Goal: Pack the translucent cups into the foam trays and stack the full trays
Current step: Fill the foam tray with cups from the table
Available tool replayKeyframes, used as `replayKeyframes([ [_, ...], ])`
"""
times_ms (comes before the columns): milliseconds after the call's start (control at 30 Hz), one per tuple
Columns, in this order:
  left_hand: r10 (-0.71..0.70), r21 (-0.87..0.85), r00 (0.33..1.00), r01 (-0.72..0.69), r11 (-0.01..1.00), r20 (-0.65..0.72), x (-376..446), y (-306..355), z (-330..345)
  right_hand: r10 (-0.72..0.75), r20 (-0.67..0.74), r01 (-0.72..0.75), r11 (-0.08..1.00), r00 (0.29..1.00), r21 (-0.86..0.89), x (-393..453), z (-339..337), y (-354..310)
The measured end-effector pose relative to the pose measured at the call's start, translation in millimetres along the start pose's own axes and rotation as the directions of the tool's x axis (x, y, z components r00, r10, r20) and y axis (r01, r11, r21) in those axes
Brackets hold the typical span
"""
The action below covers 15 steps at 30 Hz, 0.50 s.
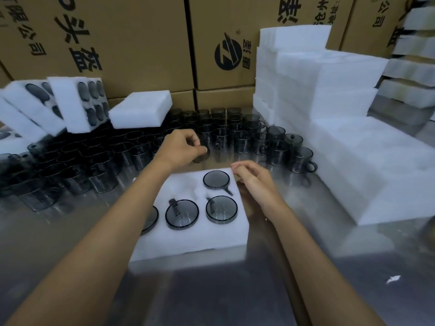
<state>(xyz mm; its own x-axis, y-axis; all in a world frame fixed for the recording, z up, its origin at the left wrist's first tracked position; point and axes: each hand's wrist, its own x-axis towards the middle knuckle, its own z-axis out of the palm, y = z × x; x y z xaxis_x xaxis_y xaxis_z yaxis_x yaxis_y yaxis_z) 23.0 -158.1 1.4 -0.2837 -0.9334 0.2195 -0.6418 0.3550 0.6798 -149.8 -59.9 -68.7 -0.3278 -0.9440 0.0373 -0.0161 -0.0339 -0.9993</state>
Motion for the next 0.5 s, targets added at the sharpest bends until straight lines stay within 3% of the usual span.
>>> replayKeyframes([
  [167, 0.147, -0.222, 0.989, -0.136, 0.966, 0.033, -33.8, -3.6, -36.7, -0.016, -0.018, 0.015, 0.998, 1.0, -0.057, -8.2, 2.4, -5.2],
  [300, 0.203, -0.257, 0.968, -0.16, 0.953, 0.15, -64.0, -10.9, -55.2, -0.167, -0.025, 0.165, 0.983, 0.986, -0.082, -22.5, 9.7, -19.8],
  [400, 0.246, -0.214, 0.959, -0.213, 0.953, 0.142, -81.0, -15.6, -59.6, -0.238, 0.095, 0.242, 0.969, 0.967, -0.041, -37.1, 20.3, -34.7],
  [500, 0.232, -0.212, 0.965, -0.204, 0.956, 0.121, -85.7, -19.1, -65.2, -0.266, 0.215, 0.295, 0.948, 0.94, -0.117, -43.6, 34.2, -48.4],
])
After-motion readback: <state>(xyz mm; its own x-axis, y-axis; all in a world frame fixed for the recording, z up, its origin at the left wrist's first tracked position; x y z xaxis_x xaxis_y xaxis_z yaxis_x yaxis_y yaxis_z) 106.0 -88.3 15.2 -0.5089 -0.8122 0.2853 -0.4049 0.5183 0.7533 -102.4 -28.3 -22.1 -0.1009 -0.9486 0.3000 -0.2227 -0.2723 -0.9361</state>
